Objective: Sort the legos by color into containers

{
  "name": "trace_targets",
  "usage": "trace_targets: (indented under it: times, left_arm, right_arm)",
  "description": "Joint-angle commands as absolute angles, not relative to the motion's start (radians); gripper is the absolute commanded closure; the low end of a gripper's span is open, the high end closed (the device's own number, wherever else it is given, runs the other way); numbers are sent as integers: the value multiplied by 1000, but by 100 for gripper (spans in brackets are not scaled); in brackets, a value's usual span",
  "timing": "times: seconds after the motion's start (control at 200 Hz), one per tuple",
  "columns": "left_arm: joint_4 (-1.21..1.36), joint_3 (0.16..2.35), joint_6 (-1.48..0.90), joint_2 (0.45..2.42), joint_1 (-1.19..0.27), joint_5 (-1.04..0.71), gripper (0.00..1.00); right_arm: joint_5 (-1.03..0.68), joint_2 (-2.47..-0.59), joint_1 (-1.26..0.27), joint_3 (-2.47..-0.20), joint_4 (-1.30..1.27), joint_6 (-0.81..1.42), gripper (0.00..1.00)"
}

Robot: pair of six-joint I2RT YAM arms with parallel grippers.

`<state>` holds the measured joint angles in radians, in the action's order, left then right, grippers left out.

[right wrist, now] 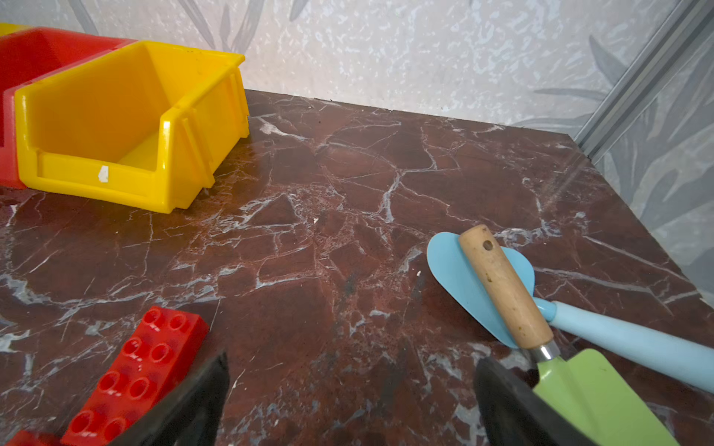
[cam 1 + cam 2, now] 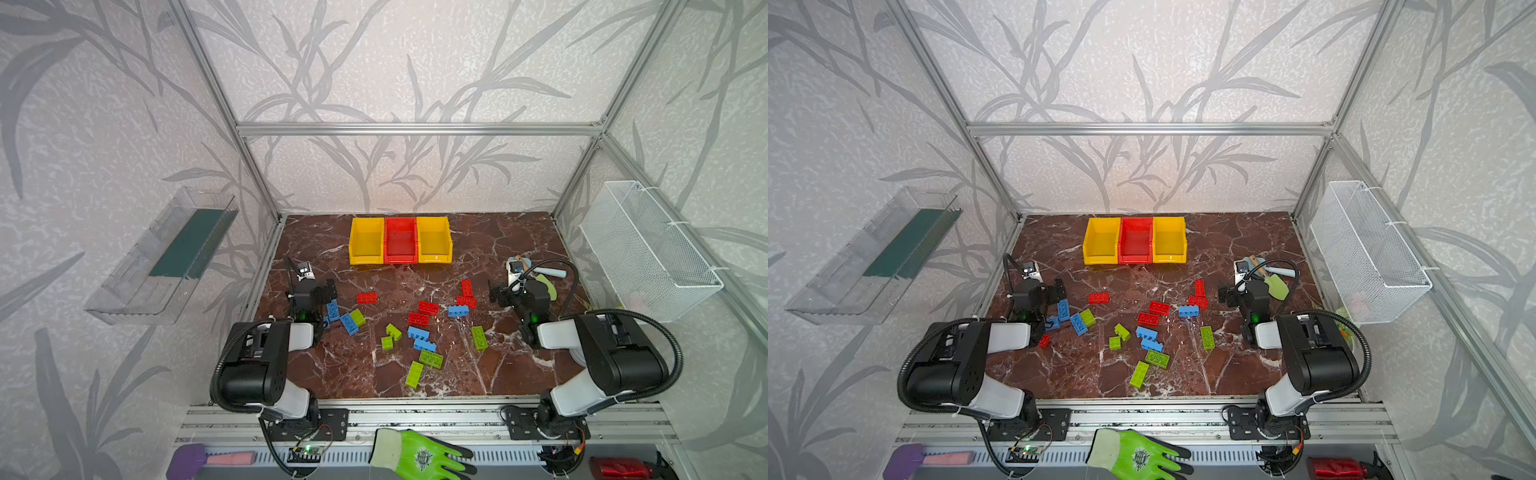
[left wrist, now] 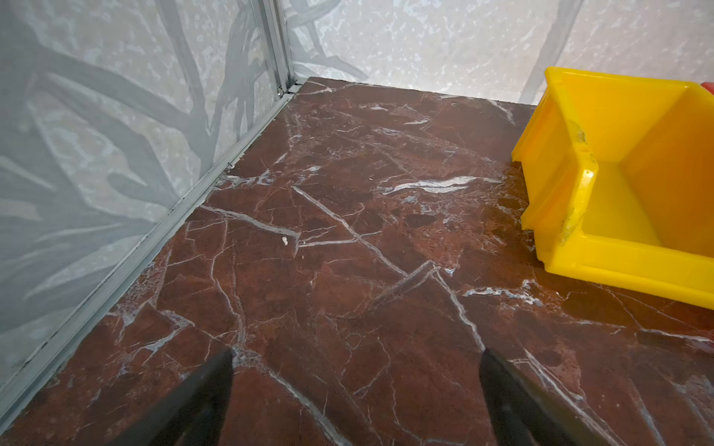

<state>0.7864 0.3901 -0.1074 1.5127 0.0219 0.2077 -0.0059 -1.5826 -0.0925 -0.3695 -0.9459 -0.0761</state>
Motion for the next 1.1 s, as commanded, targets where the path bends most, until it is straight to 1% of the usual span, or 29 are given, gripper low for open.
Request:
trace_targets:
  times: [0.0, 1.095]
  left_arm:
    - [799, 402, -95, 1512, 23, 214, 1]
    - [789, 408, -92, 1514, 21, 212, 1]
  right_arm:
    - [-12, -1585, -89, -378, -972, -75, 1]
    - [-12, -1585, -89, -379, -973, -74, 1]
